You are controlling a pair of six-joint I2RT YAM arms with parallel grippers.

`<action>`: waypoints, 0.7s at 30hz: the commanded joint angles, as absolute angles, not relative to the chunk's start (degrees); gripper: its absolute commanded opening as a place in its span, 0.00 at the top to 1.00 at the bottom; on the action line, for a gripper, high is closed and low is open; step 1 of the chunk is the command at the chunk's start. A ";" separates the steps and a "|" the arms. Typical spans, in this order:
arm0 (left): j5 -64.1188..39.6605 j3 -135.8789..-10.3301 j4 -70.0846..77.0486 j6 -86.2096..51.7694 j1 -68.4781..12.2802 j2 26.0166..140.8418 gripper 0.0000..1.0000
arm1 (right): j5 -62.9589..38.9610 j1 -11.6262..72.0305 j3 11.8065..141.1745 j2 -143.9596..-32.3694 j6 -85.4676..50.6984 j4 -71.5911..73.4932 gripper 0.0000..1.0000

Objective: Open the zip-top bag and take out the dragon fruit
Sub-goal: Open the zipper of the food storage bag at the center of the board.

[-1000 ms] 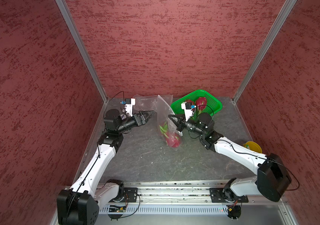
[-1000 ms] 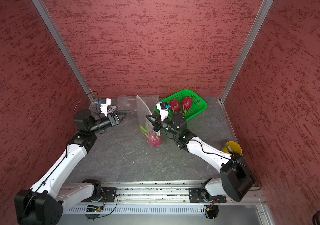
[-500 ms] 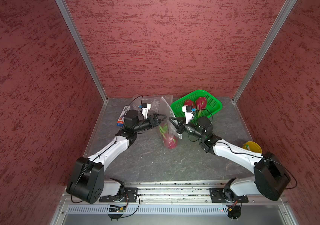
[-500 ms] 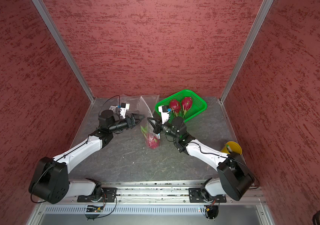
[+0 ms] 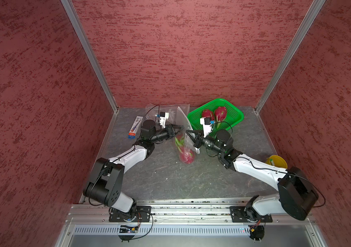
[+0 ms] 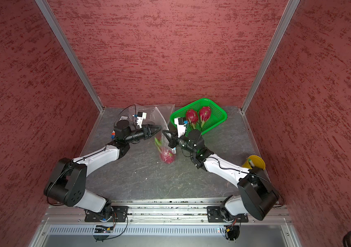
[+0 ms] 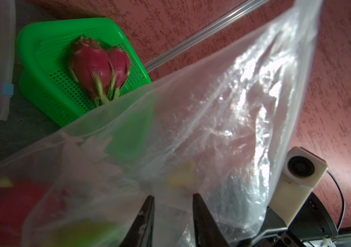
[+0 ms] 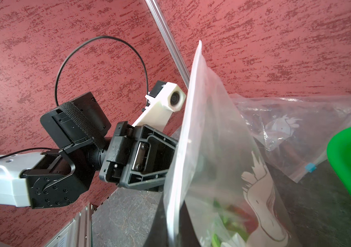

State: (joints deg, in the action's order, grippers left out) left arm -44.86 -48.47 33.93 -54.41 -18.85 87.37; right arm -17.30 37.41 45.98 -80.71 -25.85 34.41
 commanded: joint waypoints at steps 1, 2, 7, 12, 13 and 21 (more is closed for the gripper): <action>-46.66 -48.01 38.63 -55.24 -17.75 87.16 1.00 | -14.89 37.74 45.35 -81.72 -24.70 33.11 1.00; -46.67 -47.39 38.61 -55.35 -17.23 86.81 1.00 | -14.21 37.78 45.33 -82.20 -24.69 32.39 1.00; -46.49 -44.33 38.03 -55.39 -14.30 83.94 1.00 | -12.65 37.79 45.41 -85.69 -25.22 29.70 0.93; -46.42 -44.17 32.04 -53.09 -13.51 81.55 0.32 | -13.13 38.12 46.21 -87.84 -25.65 29.68 0.91; -46.57 -44.41 30.77 -52.47 -13.75 81.27 0.20 | -13.54 38.23 46.54 -88.10 -25.54 29.94 0.91; -48.55 -46.62 27.88 -50.20 -16.41 83.21 0.07 | -14.41 39.94 49.11 -89.87 -24.08 29.41 0.90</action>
